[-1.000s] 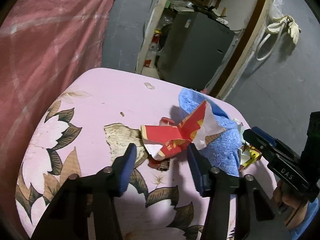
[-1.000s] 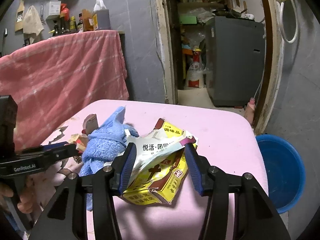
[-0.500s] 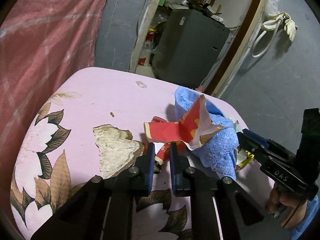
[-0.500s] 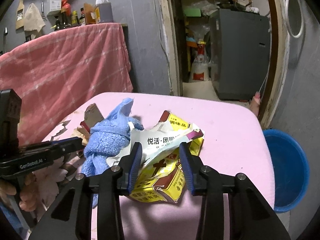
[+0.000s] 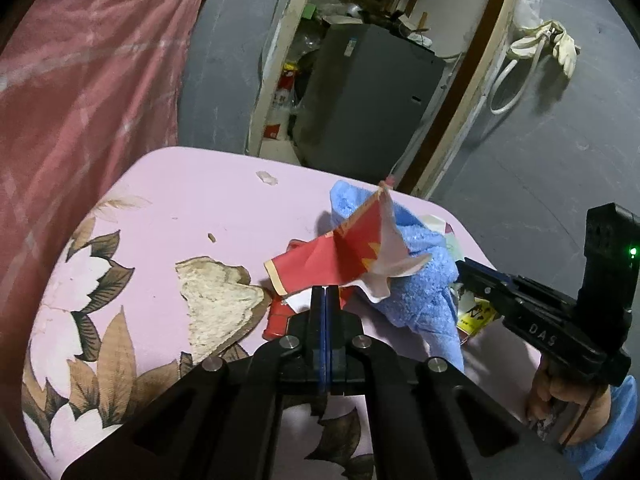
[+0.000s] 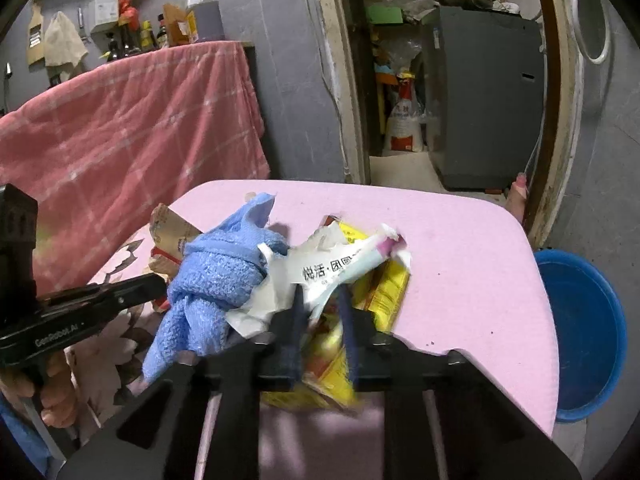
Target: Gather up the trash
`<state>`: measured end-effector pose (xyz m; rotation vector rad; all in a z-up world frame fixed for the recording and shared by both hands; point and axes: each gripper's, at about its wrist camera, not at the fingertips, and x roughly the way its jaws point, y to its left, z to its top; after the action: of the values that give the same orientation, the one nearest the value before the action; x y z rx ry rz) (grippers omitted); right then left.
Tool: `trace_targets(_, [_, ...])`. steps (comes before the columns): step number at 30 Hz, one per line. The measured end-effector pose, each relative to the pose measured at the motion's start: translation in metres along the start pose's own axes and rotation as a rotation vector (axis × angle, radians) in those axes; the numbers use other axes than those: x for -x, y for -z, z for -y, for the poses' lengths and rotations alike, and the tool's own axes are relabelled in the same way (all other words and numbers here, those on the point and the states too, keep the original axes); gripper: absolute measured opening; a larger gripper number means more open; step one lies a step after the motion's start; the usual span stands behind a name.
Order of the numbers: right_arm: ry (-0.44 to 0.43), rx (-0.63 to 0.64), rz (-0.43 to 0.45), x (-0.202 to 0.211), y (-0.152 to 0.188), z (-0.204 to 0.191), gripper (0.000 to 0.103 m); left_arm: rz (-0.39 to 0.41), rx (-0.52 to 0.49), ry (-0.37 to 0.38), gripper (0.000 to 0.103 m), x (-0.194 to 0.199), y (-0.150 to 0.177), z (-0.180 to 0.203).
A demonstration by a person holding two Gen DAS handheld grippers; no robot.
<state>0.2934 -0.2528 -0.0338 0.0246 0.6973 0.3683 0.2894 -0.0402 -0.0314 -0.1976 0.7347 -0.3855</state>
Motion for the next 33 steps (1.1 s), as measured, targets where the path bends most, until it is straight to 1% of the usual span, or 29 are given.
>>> trace_targets(4, [0.012,0.027,0.024,0.003,0.001,-0.004,0.006,0.017,0.010,-0.008,0.000,0.007,0.002,0.000])
trace_targets(11, [0.031,0.040,0.086,0.012,0.002,-0.007,0.003,0.092,0.012,-0.033,0.000,0.025,0.004,0.004])
trace_targets(18, [0.065,0.071,0.187,0.028,0.004,-0.014,0.003,0.164,-0.032,-0.072,0.000,0.040,0.009,0.017])
trace_targets(21, [0.066,0.083,0.206,0.031,0.005,-0.015,0.003,0.155,-0.058,-0.062,0.000,0.038,0.011,0.021])
trace_targets(26, [0.062,0.070,0.209,0.031,0.002,-0.012,0.003,0.099,-0.102,-0.038,0.000,0.026,0.006,0.021])
trace_targets(28, [0.061,0.064,0.209,0.032,0.002,-0.009,0.003,0.074,-0.135,-0.050,0.000,0.020,0.005,0.022])
trace_targets(30, [0.053,0.052,0.204,0.031,0.002,-0.008,0.003,0.034,-0.158,-0.049,0.004,0.012,0.004,0.022])
trace_targets(31, [0.051,0.049,0.201,0.031,0.001,-0.008,0.003,0.013,-0.166,-0.050,0.010,0.007,0.003,0.021])
trace_targets(32, [0.048,0.046,0.199,0.030,0.001,-0.007,0.003,0.005,-0.169,-0.049,0.019,0.005,0.004,0.019])
trace_targets(33, [0.047,0.045,0.198,0.030,0.000,-0.007,0.003,-0.001,-0.173,-0.044,0.025,0.002,0.004,0.019])
